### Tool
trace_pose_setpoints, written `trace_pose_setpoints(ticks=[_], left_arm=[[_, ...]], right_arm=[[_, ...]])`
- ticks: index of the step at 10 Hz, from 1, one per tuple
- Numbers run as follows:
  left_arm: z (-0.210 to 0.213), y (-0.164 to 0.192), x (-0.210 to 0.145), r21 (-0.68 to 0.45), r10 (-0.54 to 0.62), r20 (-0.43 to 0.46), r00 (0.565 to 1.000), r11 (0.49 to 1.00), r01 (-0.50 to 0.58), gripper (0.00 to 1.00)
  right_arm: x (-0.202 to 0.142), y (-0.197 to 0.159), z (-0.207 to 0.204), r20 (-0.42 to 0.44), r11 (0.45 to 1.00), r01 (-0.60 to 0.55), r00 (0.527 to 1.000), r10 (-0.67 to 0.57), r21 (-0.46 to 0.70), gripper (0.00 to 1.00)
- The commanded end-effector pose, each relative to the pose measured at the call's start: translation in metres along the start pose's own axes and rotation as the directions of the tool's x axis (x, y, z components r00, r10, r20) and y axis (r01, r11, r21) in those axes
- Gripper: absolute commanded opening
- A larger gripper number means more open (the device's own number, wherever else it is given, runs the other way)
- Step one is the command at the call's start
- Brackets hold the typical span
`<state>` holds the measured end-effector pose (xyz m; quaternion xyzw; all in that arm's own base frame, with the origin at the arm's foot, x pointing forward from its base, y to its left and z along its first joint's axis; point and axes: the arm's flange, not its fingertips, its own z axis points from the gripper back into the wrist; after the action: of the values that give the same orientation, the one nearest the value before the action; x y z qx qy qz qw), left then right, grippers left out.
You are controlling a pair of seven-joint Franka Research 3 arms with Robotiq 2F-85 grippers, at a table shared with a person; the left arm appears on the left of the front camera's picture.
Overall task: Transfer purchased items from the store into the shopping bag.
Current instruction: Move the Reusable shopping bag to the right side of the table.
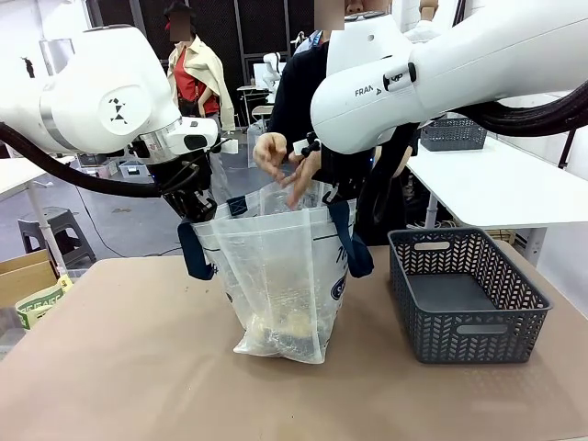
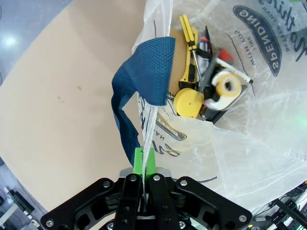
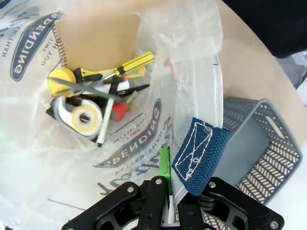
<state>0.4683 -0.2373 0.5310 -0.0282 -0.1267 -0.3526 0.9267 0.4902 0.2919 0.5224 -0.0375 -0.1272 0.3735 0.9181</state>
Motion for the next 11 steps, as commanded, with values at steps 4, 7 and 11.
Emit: trace_pose_setpoints(ticks=[4, 7, 11], left_arm=[[0.0007, 0.0, -0.0001, 0.008, -0.005, -0.001, 1.0, 1.0, 0.005, 0.0], [0.0007, 0.0, -0.0001, 0.008, -0.005, -0.001, 1.0, 1.0, 0.005, 0.0], [0.0007, 0.0, -0.0001, 0.008, -0.005, -0.001, 1.0, 1.0, 0.005, 0.0]], right_arm=[[-0.0002, -0.0001, 0.0, 0.0, 1.0, 0.0, 1.0, 0.0, -0.001, 0.0], [-0.0002, -0.0001, 0.0, 0.0, 1.0, 0.0, 1.0, 0.0, -0.001, 0.0], [-0.0002, -0.0001, 0.0, 0.0, 1.0, 0.0, 1.0, 0.0, -0.001, 0.0]])
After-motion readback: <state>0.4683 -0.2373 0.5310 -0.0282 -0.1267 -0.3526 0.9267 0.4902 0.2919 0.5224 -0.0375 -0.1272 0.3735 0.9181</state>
